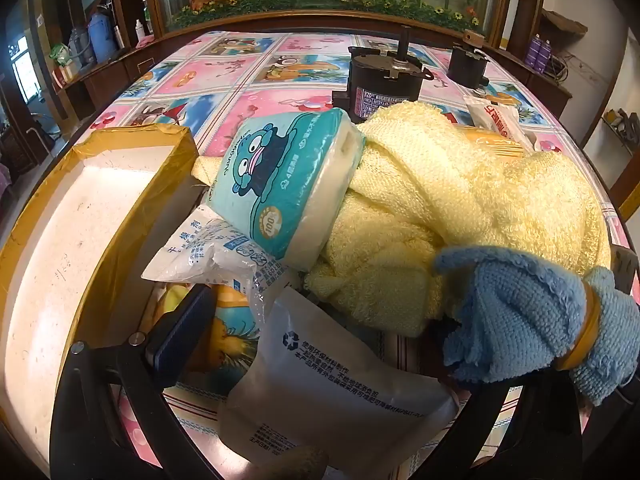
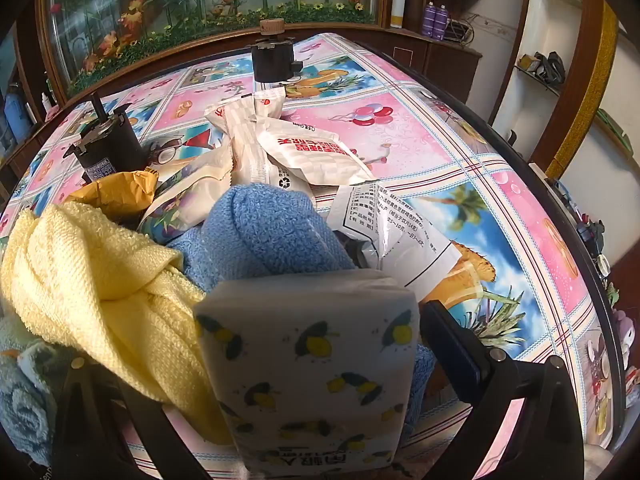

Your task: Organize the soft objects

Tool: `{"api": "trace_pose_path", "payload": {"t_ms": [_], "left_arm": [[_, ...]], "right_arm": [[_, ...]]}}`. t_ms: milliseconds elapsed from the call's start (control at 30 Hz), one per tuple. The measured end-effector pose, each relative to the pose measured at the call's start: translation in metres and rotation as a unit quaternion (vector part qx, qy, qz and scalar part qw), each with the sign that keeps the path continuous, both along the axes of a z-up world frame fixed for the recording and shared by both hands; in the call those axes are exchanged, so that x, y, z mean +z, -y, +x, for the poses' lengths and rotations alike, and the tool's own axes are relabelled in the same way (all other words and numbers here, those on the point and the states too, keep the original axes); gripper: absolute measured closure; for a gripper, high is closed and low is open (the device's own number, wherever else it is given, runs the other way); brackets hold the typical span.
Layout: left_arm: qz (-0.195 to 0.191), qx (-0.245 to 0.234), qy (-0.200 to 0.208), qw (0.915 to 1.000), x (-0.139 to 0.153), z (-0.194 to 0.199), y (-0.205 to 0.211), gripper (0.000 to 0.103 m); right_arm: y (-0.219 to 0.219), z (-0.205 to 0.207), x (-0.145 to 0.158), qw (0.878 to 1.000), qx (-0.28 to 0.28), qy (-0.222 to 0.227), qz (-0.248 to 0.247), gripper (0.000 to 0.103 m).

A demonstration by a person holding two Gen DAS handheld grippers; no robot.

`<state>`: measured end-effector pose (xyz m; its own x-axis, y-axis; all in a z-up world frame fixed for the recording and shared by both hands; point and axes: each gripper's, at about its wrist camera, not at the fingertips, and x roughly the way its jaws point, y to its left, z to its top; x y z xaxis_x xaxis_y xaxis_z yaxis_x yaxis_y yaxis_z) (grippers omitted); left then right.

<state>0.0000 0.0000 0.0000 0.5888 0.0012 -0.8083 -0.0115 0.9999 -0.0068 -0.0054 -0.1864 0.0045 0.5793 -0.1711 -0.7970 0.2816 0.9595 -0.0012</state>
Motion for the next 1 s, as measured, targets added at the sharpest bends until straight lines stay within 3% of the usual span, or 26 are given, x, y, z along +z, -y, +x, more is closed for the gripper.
{"api": "trace_pose_path", "payload": {"t_ms": [1000], "left_arm": [[0.000,0.000,0.000,1.0000,-0.0011,0.0039,-0.0031,0.000]], "right_arm": [[0.0001,-0.0003,0.0001,1.000,0.000,0.000,0.000,0.000]]}}
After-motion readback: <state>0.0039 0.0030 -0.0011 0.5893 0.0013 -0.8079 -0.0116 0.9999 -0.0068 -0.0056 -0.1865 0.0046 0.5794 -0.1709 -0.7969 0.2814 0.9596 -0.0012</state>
